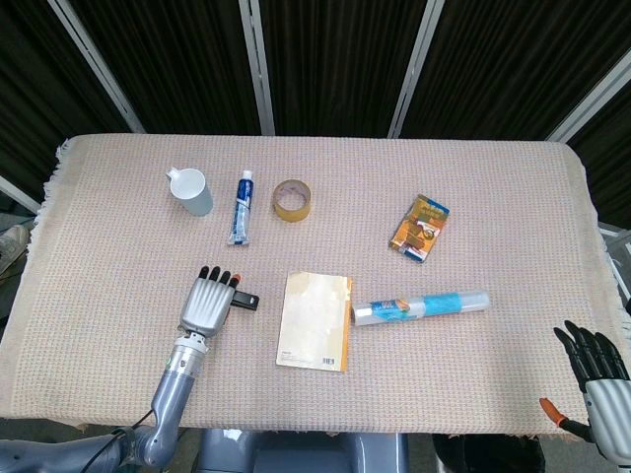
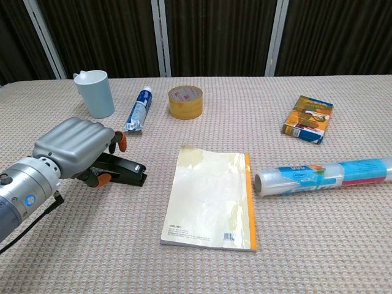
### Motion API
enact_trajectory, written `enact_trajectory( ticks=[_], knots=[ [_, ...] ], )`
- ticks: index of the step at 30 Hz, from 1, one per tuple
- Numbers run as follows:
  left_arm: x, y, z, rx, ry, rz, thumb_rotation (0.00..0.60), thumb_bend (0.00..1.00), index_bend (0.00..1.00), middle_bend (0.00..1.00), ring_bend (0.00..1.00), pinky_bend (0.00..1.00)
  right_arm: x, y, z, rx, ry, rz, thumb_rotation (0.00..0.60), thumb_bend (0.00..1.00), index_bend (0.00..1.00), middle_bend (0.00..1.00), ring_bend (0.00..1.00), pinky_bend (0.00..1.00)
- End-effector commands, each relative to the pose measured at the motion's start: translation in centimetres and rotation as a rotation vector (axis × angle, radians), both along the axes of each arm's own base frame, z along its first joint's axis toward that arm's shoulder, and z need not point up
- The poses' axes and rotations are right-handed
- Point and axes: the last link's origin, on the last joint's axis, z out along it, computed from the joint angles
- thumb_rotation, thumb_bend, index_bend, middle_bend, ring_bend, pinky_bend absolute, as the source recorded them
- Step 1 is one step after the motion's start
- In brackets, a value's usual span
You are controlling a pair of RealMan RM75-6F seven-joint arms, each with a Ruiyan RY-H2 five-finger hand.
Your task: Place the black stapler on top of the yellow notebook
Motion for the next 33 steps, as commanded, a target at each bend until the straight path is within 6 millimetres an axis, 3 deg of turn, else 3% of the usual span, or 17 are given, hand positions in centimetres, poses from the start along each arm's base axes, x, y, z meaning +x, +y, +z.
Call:
enact_trajectory(
  ticks=[1,11,17,27,33],
  knots=[
    [0.2,0.4,-0.2,0.004,0.004,0.009,0.600,0.35,0.41,0.39,0.29,0.30,0.0,0.1,0.0,0.003,0.001,0.001,0.600,0.15,0.00,0.00,0.00,0.00],
    [0.6,0.9,-0.9,-0.011,-0.001,0.028,0.600,0.37,0.59,0.49,0.39,0.37,0.0,0.2,0.2,-0.003,-0.003,0.004,0.600,0.15,0.00,0.00,0.00,0.00],
    [1.8,0.0,0.1,0.006,-0.065,-0.017,0.600,0.40,0.71,0.60,0.49,0.47,0.1,0.1,0.0,0.003,-0.002,0.006,0.600,0.15,0.00,0.00,0.00,0.00],
    [6.1,-3.4,2.5,-0.008,-0.184,-0.163,0.600,0.39,0.73,0.61,0.52,0.49,0.2,0.4,0.2,0.007,-0.016,0.016,0.600,0.15,0.00,0.00,0.00,0.00],
    [9.0,-2.3,0.2,-0.040,-0.192,-0.182,0.600,0.38,0.73,0.61,0.52,0.49,0.3,0.7,0.5,0.004,-0.034,0.027,0.600,0.15,0.00,0.00,0.00,0.00]
  ],
)
